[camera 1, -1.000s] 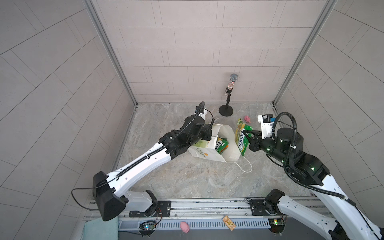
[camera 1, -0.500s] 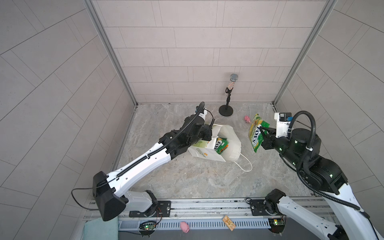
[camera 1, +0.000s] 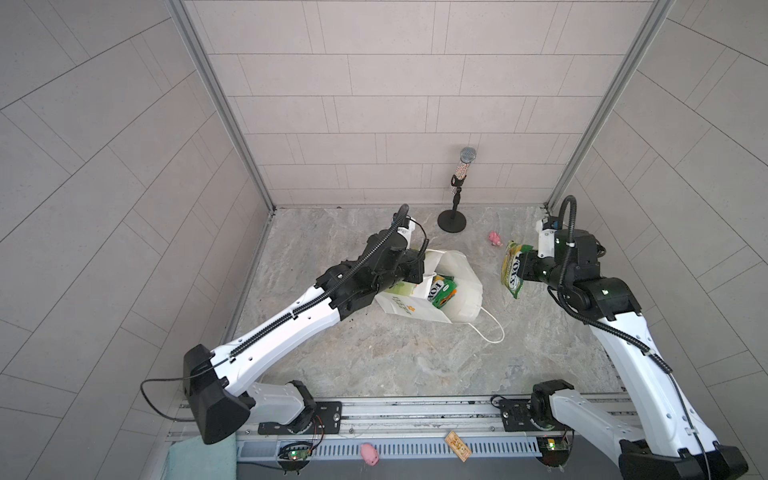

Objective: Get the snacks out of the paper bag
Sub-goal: 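Carry the green packet away from the bag with the right gripper, then lower the green packet to the floor beyond the bag and open the right gripper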

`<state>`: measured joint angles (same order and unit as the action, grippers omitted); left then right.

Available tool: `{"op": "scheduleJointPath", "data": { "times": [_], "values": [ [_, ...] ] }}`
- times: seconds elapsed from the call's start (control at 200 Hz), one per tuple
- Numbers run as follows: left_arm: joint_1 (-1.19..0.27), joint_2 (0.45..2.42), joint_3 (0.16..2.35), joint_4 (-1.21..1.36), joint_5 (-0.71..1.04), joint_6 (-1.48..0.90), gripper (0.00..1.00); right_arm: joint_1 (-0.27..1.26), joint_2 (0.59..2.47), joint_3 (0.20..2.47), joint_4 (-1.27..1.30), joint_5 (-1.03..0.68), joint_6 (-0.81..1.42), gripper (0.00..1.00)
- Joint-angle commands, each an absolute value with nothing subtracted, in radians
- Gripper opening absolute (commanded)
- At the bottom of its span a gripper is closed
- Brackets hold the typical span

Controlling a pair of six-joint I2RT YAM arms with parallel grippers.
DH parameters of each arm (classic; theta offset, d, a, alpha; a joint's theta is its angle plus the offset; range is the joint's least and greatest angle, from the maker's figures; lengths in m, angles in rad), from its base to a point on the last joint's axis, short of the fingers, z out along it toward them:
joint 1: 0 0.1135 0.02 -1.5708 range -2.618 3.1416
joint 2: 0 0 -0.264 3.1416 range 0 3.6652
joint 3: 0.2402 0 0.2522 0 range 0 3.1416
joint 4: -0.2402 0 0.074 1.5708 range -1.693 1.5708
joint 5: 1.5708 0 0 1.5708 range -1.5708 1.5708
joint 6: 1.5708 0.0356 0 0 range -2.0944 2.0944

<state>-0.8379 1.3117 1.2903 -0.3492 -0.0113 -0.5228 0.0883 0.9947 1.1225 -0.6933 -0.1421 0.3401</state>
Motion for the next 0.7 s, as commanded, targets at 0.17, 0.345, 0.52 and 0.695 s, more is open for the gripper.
{"op": "scheduleJointPath", "data": {
  "times": [0.17,0.345,0.52,0.695],
  "values": [
    [-0.833,1.272,1.277,-0.339,-0.005,-0.500,0.00,0.013,1.123,1.100,-0.475,-0.369,0.337,0.00],
    [-0.833,1.278,1.277,-0.337,0.000,-0.503,0.00,0.002,1.250,1.113,-0.388,-0.464,0.360,0.00],
    [-0.833,1.276,1.279,-0.334,0.003,-0.505,0.00,-0.010,1.349,1.122,-0.316,-0.555,0.386,0.00],
    [-0.833,1.279,1.278,-0.332,0.018,-0.499,0.00,-0.068,1.431,1.111,-0.300,-0.594,0.396,0.00]
  ]
}}
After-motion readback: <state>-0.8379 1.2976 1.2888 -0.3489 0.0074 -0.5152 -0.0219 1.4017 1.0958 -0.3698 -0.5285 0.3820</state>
